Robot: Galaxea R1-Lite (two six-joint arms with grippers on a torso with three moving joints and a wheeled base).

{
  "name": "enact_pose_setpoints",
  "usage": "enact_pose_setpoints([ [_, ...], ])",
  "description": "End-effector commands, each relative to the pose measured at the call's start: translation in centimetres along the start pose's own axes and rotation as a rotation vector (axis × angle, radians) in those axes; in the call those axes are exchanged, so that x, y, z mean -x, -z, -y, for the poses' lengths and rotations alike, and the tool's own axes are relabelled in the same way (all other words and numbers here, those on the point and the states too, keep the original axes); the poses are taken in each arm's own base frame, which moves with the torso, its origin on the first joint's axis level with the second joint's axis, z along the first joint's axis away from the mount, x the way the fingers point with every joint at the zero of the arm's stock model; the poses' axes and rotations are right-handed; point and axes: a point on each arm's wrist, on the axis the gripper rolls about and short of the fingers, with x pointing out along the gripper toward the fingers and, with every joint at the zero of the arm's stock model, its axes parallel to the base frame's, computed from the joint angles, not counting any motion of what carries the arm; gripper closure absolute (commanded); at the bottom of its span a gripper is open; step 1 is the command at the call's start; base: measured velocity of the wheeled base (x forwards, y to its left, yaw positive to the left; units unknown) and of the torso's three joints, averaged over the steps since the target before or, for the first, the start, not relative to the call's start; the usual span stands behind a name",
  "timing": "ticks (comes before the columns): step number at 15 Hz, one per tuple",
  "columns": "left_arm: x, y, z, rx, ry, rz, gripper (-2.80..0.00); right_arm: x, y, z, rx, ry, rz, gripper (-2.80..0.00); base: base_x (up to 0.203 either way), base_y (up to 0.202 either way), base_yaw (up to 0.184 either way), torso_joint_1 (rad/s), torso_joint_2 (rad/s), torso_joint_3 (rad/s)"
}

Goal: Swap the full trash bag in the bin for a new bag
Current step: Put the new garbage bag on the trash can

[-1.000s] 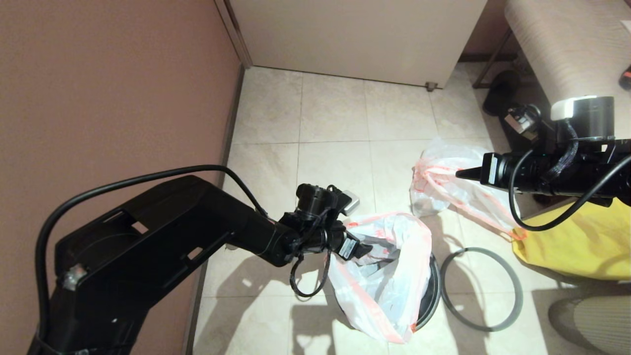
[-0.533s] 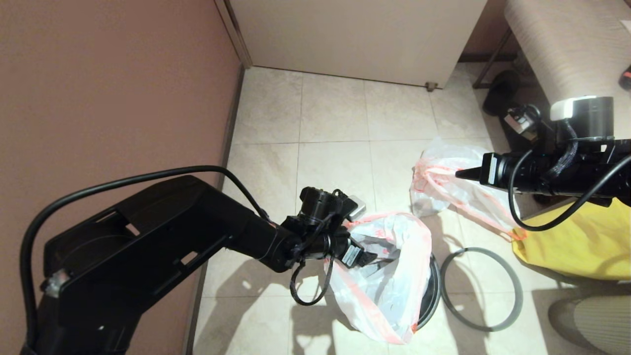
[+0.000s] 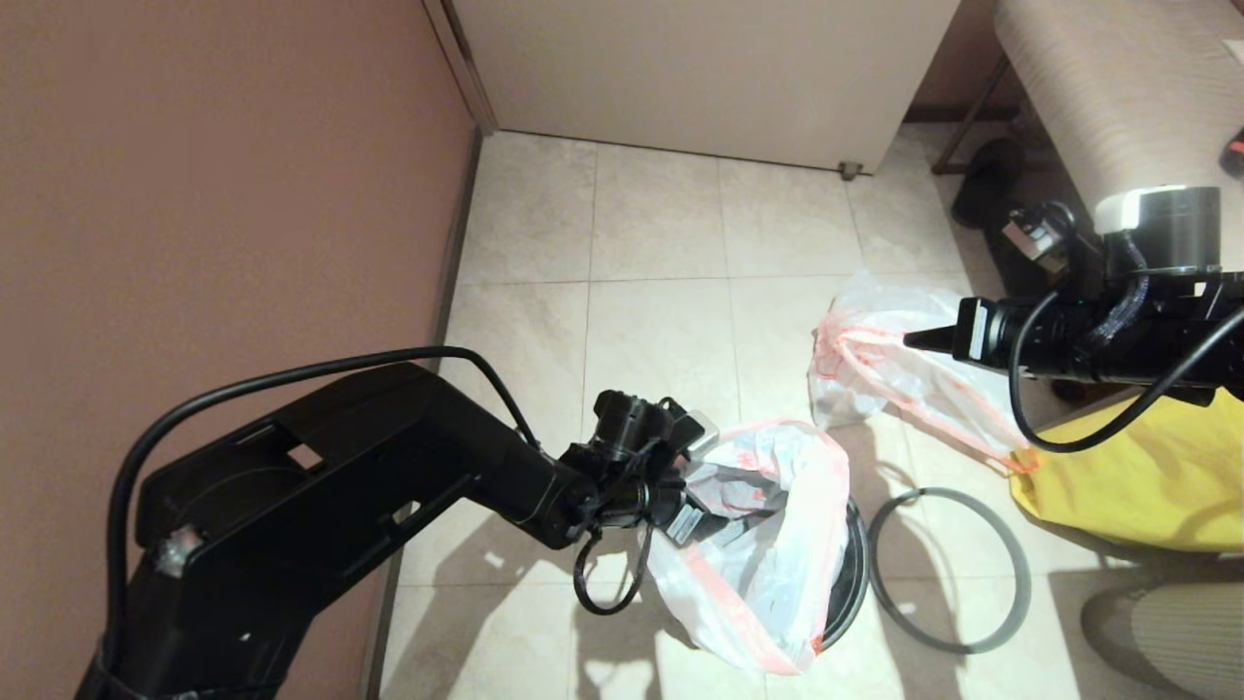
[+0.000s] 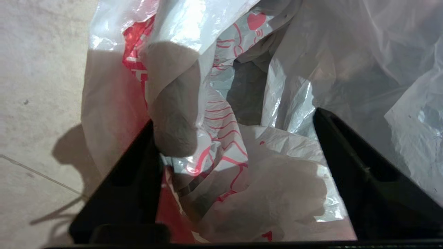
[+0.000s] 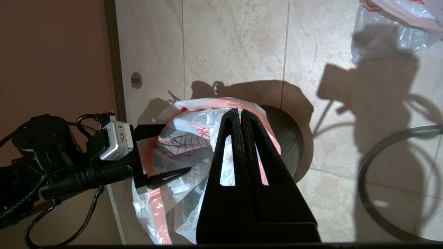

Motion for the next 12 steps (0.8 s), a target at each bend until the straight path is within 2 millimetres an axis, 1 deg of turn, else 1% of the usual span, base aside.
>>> enact_pose_setpoints([
  [1,0.2,-0.1,-0.3,0.002,-0.006,0.006,0.0,0.0,0.0,-0.2,0.001,-0.007,0.0,0.0,0.0,0.0,0.0,0.0,0.0,0.0],
  [3,0.7,-0.3,-0.2,0.014,-0.008,0.014,0.0,-0.5,0.6,-1.1,0.008,-0.035,-0.025,0.0,0.0,0.0,0.0,0.0,0.0,0.0],
  [5,0.6,-0.3,0.1,0.024,0.001,0.011,0.0,-1.2,1.5,-2.1,0.017,-0.065,-0.06,0.0,0.0,0.0,0.0,0.0,0.0,0.0],
  [12,0.1,-0.2,0.0,0.041,-0.014,0.045,0.0,-1.5,1.8,-2.1,0.016,-0.067,-0.072,0.0,0.0,0.0,0.0,0.0,0.0,0.0],
])
